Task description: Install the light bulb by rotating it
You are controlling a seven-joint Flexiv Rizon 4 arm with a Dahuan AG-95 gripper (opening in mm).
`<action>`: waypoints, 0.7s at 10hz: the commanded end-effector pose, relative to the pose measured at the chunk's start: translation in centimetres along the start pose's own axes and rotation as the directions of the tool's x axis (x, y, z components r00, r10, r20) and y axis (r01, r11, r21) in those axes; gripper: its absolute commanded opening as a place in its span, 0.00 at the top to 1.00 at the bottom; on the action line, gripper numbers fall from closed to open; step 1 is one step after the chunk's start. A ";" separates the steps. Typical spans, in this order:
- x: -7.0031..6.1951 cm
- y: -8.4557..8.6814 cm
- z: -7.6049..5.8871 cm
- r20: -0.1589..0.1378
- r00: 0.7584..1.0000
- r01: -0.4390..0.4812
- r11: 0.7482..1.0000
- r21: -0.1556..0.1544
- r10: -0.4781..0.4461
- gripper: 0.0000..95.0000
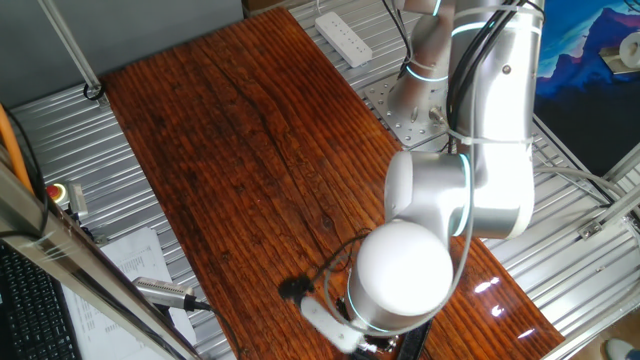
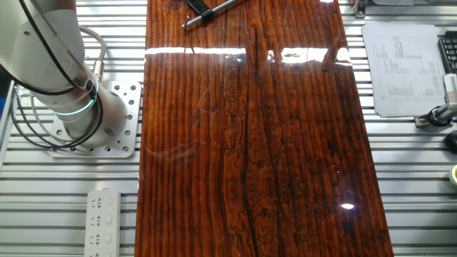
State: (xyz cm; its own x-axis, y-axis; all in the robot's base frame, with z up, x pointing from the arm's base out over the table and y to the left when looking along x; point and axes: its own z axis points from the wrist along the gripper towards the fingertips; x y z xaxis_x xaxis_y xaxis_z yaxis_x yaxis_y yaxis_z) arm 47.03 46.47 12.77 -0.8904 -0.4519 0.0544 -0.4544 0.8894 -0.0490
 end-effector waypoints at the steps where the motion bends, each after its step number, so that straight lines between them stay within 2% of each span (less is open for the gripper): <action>1: -0.1 0.4 -0.6 0.035 0.770 0.638 0.770 -0.007 -0.637 0.40; 2: -0.1 0.4 -0.6 0.044 0.691 0.723 0.691 -0.007 -0.722 0.40; 4: -0.1 0.4 -0.6 0.042 0.580 0.814 0.581 -0.001 -0.813 0.40; 5: -0.1 0.5 -0.6 0.041 0.485 0.874 0.485 0.003 -0.874 0.40; 6: -0.1 0.6 -0.5 0.040 0.417 0.909 0.418 0.006 -0.908 0.40; 7: -0.2 0.8 -0.5 0.032 0.310 0.951 0.310 0.010 -0.950 0.40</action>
State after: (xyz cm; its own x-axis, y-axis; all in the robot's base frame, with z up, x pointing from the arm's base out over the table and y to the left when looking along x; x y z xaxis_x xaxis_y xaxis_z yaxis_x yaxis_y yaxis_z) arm 46.94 46.89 13.12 -0.2768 -0.9601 0.0408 -0.9608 0.2772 0.0049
